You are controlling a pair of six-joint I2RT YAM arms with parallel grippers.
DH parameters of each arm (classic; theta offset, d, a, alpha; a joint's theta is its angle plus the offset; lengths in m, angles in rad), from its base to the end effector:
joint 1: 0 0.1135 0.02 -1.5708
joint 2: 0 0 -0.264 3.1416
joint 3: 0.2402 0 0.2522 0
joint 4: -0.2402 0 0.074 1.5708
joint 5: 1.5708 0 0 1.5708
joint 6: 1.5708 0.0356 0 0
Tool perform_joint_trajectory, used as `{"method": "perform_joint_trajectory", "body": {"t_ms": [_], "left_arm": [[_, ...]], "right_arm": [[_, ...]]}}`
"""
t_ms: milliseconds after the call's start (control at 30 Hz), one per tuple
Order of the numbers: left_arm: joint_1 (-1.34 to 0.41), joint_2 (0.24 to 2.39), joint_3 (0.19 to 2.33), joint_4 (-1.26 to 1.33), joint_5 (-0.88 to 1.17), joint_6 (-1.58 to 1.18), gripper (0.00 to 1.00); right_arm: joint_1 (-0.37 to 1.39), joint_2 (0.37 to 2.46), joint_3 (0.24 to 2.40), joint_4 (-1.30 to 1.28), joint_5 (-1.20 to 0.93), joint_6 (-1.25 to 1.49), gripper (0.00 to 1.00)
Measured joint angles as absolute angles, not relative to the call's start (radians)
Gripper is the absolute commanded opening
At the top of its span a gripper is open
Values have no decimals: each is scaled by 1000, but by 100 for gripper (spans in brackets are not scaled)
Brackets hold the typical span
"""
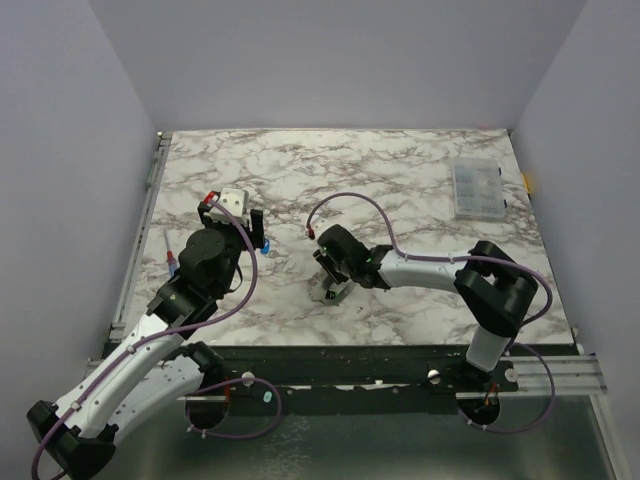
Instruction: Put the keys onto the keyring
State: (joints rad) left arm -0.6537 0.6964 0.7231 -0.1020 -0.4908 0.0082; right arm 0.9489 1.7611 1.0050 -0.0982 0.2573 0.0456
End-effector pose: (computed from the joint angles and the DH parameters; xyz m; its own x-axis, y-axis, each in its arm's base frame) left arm 0.1419 -0.0875 0.3414 -0.0584 0.0538 -0.9968 0.1637 0.9855 0.0436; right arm 0.2174 0.2877 0.1666 -0.4703 -0.5804 -0.6648 -0.6679 0.7265 -0.1618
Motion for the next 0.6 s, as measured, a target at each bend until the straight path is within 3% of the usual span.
{"method": "perform_joint_trajectory", "body": {"t_ms": [600], "left_arm": [[-654, 703, 723, -103, -491, 8, 68]], "right_arm": [[949, 1795, 1031, -83, 242, -2, 39]]}}
